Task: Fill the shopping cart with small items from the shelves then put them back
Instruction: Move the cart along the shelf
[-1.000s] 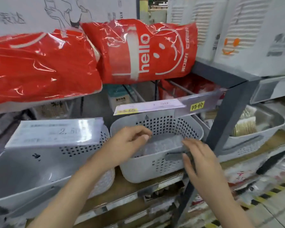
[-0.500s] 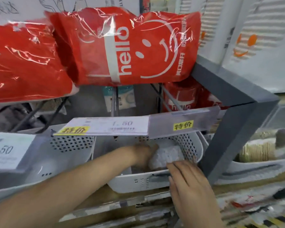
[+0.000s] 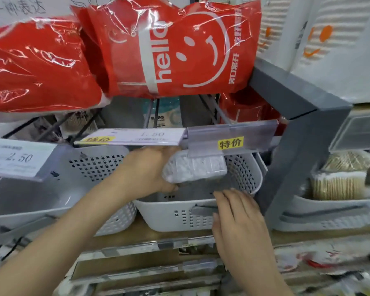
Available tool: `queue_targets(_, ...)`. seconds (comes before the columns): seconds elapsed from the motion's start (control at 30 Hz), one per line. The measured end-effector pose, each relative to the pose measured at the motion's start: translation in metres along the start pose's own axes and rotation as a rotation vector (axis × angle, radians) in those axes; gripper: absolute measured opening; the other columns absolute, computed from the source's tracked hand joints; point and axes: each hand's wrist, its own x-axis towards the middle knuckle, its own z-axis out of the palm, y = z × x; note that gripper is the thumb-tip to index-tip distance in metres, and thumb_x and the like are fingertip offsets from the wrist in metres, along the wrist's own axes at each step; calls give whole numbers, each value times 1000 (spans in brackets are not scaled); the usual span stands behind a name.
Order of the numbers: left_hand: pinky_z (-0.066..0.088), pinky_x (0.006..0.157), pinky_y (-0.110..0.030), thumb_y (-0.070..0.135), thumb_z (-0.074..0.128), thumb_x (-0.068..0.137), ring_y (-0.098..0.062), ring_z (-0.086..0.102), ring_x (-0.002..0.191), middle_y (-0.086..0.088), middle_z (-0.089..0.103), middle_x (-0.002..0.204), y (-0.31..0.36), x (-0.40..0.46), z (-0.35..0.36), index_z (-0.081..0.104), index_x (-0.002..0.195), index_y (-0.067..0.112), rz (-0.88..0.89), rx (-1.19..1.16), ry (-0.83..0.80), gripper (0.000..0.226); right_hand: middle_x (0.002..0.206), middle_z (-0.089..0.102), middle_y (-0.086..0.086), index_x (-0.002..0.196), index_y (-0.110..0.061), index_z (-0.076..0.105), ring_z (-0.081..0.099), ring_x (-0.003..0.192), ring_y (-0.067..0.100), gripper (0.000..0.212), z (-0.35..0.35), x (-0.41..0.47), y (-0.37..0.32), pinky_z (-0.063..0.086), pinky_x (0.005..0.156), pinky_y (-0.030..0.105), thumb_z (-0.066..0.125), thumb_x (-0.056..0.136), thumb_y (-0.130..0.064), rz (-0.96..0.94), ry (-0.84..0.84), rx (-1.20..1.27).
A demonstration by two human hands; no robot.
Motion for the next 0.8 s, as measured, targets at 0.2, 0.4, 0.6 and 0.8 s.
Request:
queue_targets(0.2,54,63,-35,63,67,61,-29,68,79,-7,69,99,10,-44,-13,48,126,12,72,285,305,85,104,60,10,113,-5,61,58,100,30,42,-7,2,-1,33,100,40,69,73,-13,11,-59,5)
queue_targets(0.4,44,81,-38,58,59,78,-32,63,92,-15,65,112,24,-83,-17,53,123,5,76,352,411,70,132,51,10,133,-10,48,47,126,27,55,-17,-1,2,38,108,42,63,81,-14,-66,-117,218)
queue_targets(0.6,46,74,-36,61,52,78,-31,66,88,-14,67,105,56,-121,-14,57,122,4,-127,191,466,73,120,56,-3,120,-13,59,51,112,13,30,-42,-13,24,40,95,23,46,93,-14,-258,-71,599)
queue_targets(0.8,43,55,-30,69,53,66,-24,62,71,2,68,97,92,-134,6,54,125,23,-404,-188,471,75,86,64,-11,97,-17,68,61,84,3,21,-65,-20,63,47,70,17,47,93,-19,-153,36,875)
